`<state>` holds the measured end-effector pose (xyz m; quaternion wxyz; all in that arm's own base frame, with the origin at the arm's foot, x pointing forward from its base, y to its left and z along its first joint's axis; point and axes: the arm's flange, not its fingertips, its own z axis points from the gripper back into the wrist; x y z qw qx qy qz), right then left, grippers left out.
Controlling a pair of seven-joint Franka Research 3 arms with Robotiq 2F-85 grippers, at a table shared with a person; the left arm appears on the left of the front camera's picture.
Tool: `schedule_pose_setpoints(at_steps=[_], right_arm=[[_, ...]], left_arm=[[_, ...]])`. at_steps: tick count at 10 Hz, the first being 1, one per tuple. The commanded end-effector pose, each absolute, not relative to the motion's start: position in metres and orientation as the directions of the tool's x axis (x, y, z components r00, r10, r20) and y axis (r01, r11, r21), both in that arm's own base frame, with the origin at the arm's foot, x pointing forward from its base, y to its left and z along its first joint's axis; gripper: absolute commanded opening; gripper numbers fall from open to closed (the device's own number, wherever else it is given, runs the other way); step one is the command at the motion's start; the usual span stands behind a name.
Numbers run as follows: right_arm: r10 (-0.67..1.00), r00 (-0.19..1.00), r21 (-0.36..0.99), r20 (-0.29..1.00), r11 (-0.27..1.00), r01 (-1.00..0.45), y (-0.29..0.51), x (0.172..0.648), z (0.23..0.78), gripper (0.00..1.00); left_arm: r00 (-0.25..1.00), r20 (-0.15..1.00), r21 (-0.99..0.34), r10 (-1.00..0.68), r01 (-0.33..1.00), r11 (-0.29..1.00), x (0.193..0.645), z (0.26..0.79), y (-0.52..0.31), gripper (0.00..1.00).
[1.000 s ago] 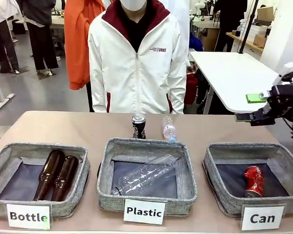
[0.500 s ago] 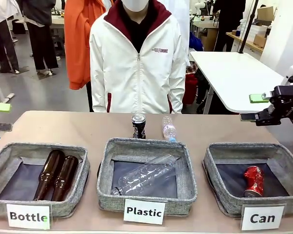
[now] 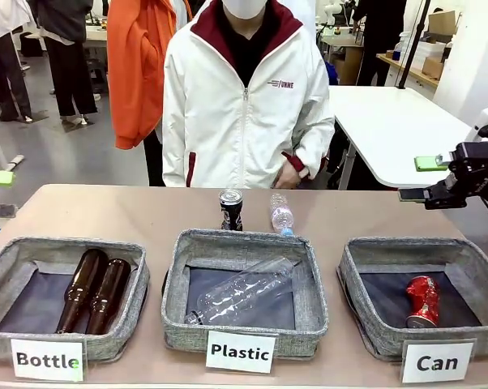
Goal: Sort the can waste into the basket.
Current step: Pick up the can waste from the table and place it in the right Fabric basket.
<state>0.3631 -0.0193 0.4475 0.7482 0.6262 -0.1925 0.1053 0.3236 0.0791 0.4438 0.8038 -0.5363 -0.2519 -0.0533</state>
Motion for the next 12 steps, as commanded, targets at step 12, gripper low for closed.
schedule_pose_setpoints(at_steps=[12], right_arm=[[0.166,0.639,0.522,0.751,0.444,-0.728,-0.005,0.4,0.467,1.0]], left_arm=[[0.871,0.456,-0.837,0.182,0.35,0.421,0.322,0.447,0.082,1.0]])
